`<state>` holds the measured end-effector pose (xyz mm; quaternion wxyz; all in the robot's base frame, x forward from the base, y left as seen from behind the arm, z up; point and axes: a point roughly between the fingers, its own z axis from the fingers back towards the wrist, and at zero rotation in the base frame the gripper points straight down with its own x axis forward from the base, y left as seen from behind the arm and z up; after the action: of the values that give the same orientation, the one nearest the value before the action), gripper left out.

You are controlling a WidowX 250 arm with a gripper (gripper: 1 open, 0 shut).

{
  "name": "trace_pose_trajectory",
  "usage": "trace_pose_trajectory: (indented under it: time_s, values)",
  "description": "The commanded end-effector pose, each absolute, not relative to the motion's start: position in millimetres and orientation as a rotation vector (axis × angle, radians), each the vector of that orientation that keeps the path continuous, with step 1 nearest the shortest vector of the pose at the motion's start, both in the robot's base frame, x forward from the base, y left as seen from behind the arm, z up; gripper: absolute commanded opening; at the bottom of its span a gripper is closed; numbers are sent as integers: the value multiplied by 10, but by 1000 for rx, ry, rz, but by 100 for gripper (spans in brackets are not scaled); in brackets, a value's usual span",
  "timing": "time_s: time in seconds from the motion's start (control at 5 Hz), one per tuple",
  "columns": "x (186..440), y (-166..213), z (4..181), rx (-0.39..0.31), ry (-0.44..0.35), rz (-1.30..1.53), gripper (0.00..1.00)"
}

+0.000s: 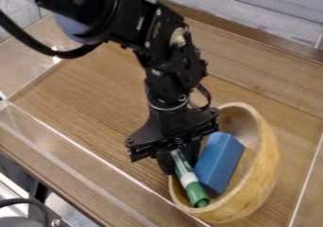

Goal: Remove the green marker from inside the brown bowl and put it on the table

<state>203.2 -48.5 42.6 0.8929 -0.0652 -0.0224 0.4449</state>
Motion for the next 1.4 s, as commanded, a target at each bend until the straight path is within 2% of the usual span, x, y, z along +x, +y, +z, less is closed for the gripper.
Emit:
trace_pose_trajectory:
  time_s: [0.0, 0.6, 1.2]
  values:
    - [2115, -524, 486, -147, -76, 903, 0]
    - [2131, -546, 473, -133, -77, 891, 0]
    - [2103, -511, 567, -107, -61, 855, 0]
